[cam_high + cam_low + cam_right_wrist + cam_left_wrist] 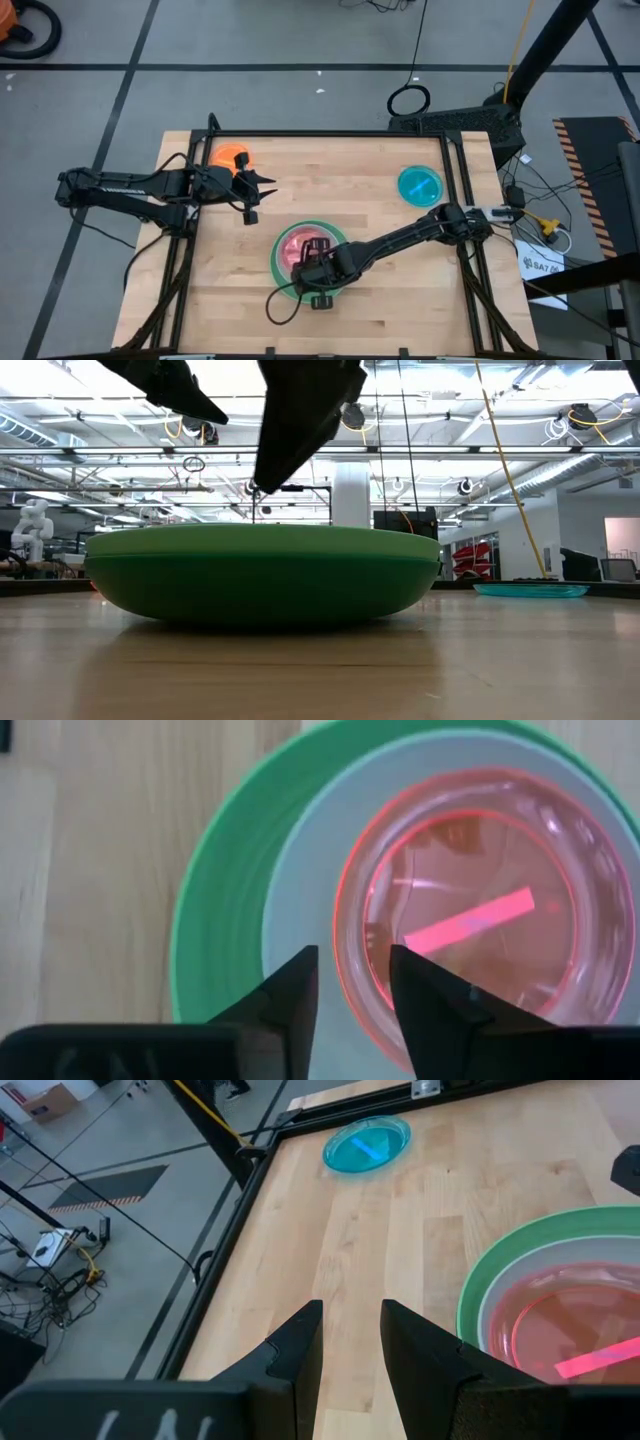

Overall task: Stack plastic plates
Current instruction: Stack the small blue plate on the small pink plate

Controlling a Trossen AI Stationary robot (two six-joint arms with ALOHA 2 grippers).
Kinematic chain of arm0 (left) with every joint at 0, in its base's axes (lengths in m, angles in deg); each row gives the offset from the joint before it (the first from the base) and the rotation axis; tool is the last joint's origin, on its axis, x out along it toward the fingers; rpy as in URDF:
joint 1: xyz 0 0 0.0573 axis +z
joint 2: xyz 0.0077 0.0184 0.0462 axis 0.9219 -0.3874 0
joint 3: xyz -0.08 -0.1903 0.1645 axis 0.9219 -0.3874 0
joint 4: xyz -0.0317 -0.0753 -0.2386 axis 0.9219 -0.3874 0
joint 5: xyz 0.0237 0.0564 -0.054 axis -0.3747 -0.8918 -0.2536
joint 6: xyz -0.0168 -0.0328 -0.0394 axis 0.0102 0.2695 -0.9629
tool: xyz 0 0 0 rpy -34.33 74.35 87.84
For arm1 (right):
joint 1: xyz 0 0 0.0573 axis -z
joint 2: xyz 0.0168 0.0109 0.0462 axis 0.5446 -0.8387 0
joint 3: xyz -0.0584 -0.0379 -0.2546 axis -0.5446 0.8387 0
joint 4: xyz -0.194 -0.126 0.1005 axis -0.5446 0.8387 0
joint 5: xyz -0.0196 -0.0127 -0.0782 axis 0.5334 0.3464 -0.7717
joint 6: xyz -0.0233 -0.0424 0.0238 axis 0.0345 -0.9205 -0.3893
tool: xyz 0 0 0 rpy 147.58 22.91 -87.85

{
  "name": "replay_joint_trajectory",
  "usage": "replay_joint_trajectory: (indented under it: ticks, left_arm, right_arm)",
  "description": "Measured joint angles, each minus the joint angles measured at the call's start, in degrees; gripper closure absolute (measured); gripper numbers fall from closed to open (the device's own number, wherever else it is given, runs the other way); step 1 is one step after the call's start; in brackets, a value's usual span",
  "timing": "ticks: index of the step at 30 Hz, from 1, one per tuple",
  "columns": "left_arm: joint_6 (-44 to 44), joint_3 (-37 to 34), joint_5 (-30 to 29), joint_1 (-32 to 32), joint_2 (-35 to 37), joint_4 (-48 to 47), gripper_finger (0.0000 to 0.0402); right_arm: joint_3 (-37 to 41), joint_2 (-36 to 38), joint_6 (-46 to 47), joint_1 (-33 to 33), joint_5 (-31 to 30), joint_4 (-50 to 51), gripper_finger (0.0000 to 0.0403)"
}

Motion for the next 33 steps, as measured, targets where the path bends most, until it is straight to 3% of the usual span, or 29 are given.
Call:
replay_joint_trajectory:
  ticks: [7,13,18,26,33]
  left_arm:
    - [-0.3,0.0,0.0,0.0,0.0,0.0,0.0291]
    - [-0.7,0.0,0.0,0.0,0.0,-0.1,0.0291]
    - [-1.0,0.0,0.0,0.0,0.0,-0.4,0.0291]
    - [-1.9,0.0,0.0,0.0,0.0,-1.4,0.0291]
    - [-2.1,0.0,0.0,0.0,0.0,-1.7,0.0291]
  right_arm:
    - [0.1,2.0,0.6,1.1,-1.9,8.0,0.0274]
    - [0.1,6.0,-0.5,3.3,-8.0,16.5,0.0277]
    - [3.6,11.3,-2.7,4.9,-11.3,16.4,0.0277]
    - [22.1,22.6,-5.0,8.7,-12.0,4.0,0.0277]
    - [40.8,35.5,6.7,15.8,-12.3,-1.3,0.0277]
